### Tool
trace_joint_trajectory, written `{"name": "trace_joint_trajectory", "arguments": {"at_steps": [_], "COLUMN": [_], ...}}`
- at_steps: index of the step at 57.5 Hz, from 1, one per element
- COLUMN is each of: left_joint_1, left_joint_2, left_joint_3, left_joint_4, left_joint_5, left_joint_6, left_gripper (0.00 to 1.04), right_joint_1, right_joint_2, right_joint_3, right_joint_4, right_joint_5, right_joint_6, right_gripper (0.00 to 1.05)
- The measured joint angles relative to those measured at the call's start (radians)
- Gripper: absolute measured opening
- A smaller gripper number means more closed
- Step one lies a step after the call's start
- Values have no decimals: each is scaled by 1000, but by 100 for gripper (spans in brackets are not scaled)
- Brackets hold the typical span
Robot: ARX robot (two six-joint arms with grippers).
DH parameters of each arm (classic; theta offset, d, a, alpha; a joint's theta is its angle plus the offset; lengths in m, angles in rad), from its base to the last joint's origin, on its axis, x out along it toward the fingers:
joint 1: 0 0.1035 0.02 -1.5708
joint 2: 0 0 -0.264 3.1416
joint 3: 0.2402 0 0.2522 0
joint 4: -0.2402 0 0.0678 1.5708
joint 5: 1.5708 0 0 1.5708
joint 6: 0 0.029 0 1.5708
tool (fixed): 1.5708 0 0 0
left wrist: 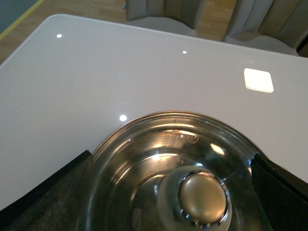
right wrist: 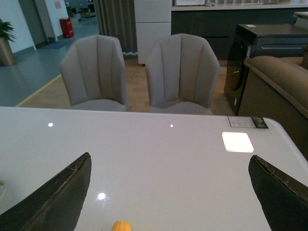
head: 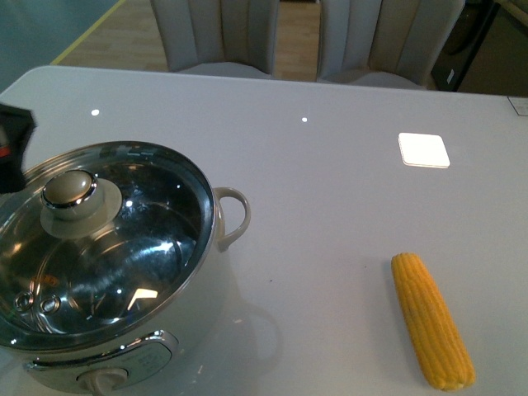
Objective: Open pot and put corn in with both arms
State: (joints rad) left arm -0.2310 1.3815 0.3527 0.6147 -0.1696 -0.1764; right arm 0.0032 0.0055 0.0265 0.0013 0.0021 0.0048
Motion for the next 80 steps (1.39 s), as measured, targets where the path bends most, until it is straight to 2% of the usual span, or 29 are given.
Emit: {"name": "trace_joint_trajectory", "arguments": {"at_steps": [9, 18, 52, 54, 58, 65, 70, 80], "left_joint_1": [-43, -47, -68, -70, -77, -82, -83, -85], "left_joint_2": [235, 352, 575, 582, 594, 601, 601, 597], "left_joint_3": [85, 126, 120, 117, 113, 109, 106, 106], "left_joint_4": [116, 180, 406, 422, 447, 468, 482, 480], "left_joint_5": [-38, -60, -82, -85, -87, -93, -108, -119], "left_joint_6": [15, 14, 54, 56, 56, 60, 63, 72], "left_gripper": [98, 98, 98, 93, 75, 58, 42, 40], "right_joint_1": [0, 0, 0, 0, 0, 0, 0, 0], "right_joint_2": [0, 0, 0, 0, 0, 0, 0, 0], "right_joint_3": [0, 0, 0, 0, 0, 0, 0, 0], "right_joint_4": [0, 0, 0, 0, 0, 0, 0, 0], "right_joint_5": [0, 0, 0, 0, 0, 0, 0, 0], "right_joint_6": [0, 0, 0, 0, 0, 0, 0, 0], "right_gripper": [96, 96, 96, 96, 96, 96, 96, 96]}}
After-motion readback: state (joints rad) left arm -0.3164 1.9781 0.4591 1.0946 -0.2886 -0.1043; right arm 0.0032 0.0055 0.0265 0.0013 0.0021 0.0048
